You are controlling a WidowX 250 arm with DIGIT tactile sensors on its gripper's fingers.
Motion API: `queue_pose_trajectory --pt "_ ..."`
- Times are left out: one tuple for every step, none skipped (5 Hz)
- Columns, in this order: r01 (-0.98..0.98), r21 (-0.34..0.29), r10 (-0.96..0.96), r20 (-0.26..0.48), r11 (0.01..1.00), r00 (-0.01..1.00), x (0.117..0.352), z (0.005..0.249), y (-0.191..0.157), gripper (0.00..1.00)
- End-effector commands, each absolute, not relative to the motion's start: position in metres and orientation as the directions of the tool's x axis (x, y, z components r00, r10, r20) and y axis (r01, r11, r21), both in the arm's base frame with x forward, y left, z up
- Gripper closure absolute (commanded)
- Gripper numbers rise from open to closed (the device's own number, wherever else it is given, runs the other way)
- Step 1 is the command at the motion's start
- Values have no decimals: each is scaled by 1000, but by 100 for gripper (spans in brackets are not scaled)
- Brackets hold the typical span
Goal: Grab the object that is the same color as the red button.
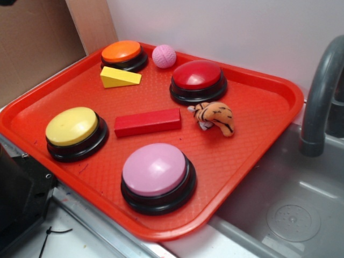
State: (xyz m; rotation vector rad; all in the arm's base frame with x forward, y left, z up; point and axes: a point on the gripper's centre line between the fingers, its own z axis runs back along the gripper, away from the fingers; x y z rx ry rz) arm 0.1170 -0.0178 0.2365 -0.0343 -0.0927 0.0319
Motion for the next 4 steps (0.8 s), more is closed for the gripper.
queue_pose_trajectory --pt "-30 -36 33 92 999 995 117 236 -18 0" --pt "50 -50 -45 99 997 994 138 215 -19 0" --pt "107 -69 -100 95 992 990 162 189 -16 0" --pt "197 -27 -194 88 980 977 192 152 -17 0"
